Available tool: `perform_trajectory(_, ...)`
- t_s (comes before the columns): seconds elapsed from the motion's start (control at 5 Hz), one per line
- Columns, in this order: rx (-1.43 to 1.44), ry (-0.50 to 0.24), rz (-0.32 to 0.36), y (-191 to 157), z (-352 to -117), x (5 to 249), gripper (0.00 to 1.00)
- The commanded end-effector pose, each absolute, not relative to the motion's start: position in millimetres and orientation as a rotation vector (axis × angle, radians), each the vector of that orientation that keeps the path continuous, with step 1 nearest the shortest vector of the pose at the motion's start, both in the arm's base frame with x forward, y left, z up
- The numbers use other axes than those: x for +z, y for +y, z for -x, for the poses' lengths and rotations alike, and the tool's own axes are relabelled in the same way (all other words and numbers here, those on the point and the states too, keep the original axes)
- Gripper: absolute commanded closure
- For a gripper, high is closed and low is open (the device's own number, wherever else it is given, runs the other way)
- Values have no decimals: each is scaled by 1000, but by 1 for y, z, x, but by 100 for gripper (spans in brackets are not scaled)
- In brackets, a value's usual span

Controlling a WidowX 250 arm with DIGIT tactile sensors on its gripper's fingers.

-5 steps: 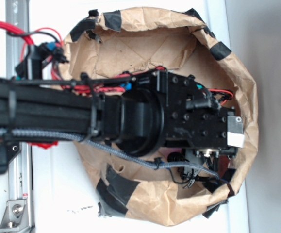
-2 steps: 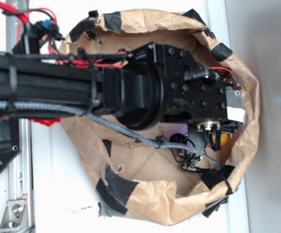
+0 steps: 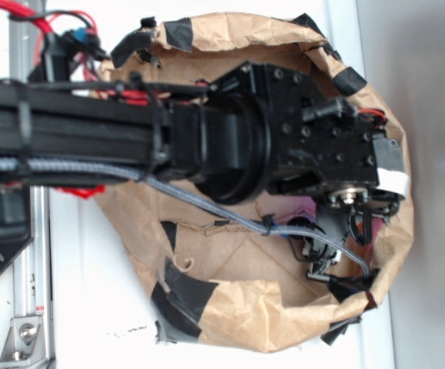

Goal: Grab the yellow duck.

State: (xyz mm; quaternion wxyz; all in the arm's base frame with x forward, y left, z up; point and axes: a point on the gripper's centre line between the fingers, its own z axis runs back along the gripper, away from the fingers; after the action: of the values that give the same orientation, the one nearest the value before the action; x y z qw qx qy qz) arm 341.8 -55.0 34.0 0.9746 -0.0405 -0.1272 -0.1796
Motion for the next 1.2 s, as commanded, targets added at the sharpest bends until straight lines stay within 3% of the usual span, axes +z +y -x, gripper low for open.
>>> perform_trajectory(0.0, -404, -341, 63, -69, -351, 53, 0)
perform_trajectory(0.2, -378, -305, 59, -66, -350, 40, 100)
perform_trajectory(0.8, -328, -325, 40, -57, -342, 61, 100)
perform_trajectory(1.0, -285, -360, 75, -45, -315, 100, 100)
